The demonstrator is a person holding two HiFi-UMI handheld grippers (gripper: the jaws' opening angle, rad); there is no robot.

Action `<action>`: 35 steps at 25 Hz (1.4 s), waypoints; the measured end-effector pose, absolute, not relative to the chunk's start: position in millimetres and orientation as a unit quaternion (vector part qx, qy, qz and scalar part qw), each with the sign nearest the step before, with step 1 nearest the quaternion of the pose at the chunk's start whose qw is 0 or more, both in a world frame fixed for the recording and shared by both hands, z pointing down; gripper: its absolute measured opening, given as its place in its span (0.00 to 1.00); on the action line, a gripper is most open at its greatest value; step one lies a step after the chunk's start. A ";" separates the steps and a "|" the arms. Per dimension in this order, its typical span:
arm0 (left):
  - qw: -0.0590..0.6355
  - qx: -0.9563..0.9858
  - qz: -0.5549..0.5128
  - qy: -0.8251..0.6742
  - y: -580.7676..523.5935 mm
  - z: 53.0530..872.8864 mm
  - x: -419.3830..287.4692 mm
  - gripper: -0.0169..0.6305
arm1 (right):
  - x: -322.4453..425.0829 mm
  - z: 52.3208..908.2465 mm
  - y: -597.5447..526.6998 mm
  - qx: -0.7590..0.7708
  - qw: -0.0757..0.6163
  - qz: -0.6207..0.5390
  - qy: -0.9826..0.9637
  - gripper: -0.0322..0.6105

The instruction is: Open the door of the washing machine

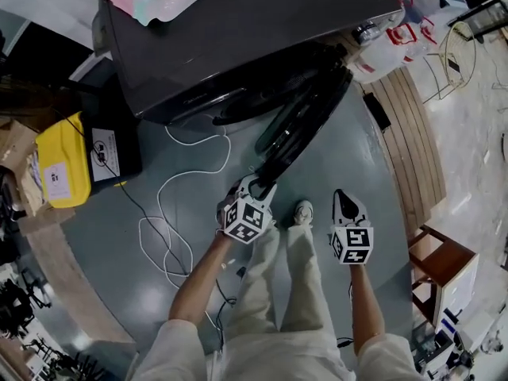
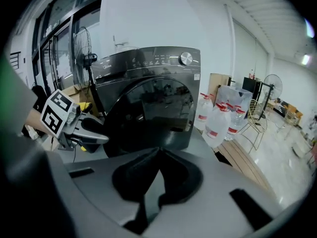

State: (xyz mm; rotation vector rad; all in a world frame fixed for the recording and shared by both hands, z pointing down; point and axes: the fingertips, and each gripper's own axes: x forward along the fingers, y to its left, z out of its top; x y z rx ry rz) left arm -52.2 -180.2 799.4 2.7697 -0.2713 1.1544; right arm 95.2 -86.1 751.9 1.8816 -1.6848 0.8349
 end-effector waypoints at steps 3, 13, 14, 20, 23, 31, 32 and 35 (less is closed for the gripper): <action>0.059 0.917 0.387 -0.081 -168.2 798.7 -43.3 0.20 | 107.6 752.7 -77.8 0.698 0.230 0.311 -0.603 0.05; 0.043 0.920 0.389 -0.020 -97.8 796.9 5.6 0.21 | 147.4 754.9 -38.2 0.725 0.215 0.328 -0.566 0.05; 0.046 0.921 0.388 -0.015 -90.5 796.8 12.0 0.21 | 152.3 754.9 -33.4 0.729 0.214 0.329 -0.561 0.05; 0.083 0.918 0.388 0.001 -51.8 797.4 50.4 0.22 | 181.5 757.0 0.7 0.749 0.203 0.340 -0.532 0.05; 0.096 0.915 0.392 0.009 -34.6 796.9 70.9 0.22 | 195.9 757.3 20.9 0.758 0.196 0.347 -0.516 0.05; 0.099 0.913 0.394 0.031 8.3 796.1 133.5 0.23 | 239.0 756.4 77.3 0.784 0.180 0.358 -0.474 0.05; 0.099 0.913 0.393 0.036 12.7 795.8 141.4 0.22 | 243.8 755.7 83.5 0.788 0.177 0.359 -0.468 0.05; 0.097 0.914 0.390 0.047 25.5 795.3 166.7 0.21 | 258.0 754.5 101.9 0.796 0.170 0.361 -0.454 0.05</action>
